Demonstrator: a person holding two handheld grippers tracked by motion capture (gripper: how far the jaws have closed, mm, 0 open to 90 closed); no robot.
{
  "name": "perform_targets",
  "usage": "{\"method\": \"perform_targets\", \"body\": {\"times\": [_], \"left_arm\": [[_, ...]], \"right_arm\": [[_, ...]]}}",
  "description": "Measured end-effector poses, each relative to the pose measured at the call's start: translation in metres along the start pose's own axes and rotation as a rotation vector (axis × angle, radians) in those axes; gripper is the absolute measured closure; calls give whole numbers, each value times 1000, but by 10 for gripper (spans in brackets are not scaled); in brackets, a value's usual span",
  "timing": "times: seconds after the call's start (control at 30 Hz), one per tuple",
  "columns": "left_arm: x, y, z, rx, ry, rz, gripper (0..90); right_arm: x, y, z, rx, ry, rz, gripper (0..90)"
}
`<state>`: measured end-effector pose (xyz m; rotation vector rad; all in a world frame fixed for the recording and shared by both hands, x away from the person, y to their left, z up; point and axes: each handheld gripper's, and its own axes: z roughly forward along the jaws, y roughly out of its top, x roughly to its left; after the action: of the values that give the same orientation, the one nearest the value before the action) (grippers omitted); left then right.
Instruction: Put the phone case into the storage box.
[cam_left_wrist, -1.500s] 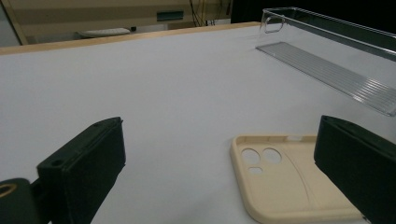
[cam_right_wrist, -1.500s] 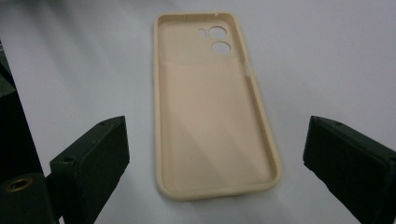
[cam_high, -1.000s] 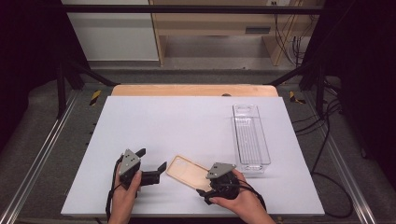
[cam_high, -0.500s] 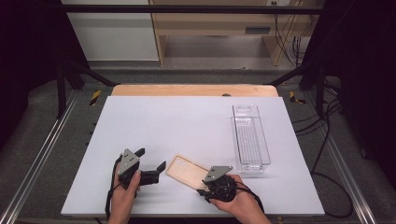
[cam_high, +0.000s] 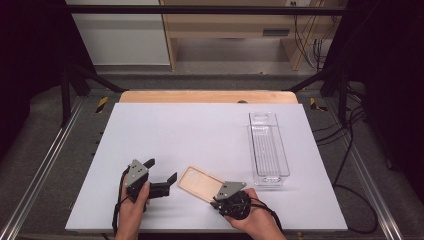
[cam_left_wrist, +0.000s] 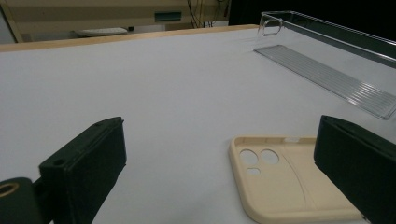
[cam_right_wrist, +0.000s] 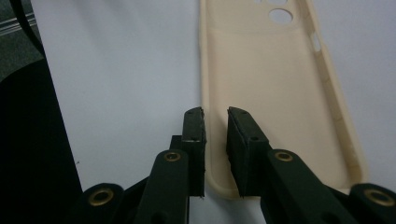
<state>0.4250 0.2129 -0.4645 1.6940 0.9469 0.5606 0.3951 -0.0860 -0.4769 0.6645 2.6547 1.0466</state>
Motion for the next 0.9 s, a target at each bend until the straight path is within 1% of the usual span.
{"method": "perform_targets", "body": {"times": [0.2, 0.3, 0.37, 0.47, 0.53, 0.6, 0.63, 0.77, 0.83, 0.87, 0.9], "left_arm": [[0, 1, -1, -5, -1, -2, 23], [0, 0, 0, -3, -1, -4, 23], [-1, 0, 0, 1, -2, -2, 23], [-3, 0, 0, 2, -6, 2, 24], [-3, 1, 0, -1, -10, 3, 24], [-3, 1, 0, -1, -11, 2, 24], [-2, 1, 0, 0, -8, -2, 25], [-2, 0, 0, 3, -7, -6, 25], [-2, 1, -1, 0, -8, -10, 25], [0, 2, -2, -8, -5, -18, 25], [0, 2, -2, -8, -5, -18, 24]], "right_arm": [[2, -1, 0, -7, -8, -1, 776], [4, 0, -1, 3, -6, -10, 776], [6, 0, 0, 6, -18, -27, 781], [7, -1, 0, 1, -32, -28, 811], [7, -1, -1, -1, -24, -32, 846], [8, -2, -1, -3, -26, -34, 851], [10, -1, -1, 0, -37, -36, 864], [11, -3, -1, -9, -45, -45, 870], [11, -4, -1, -23, -41, -46, 873], [9, -5, -2, -35, -32, -38, 875], [9, -5, -2, -35, -32, -38, 875]]}}
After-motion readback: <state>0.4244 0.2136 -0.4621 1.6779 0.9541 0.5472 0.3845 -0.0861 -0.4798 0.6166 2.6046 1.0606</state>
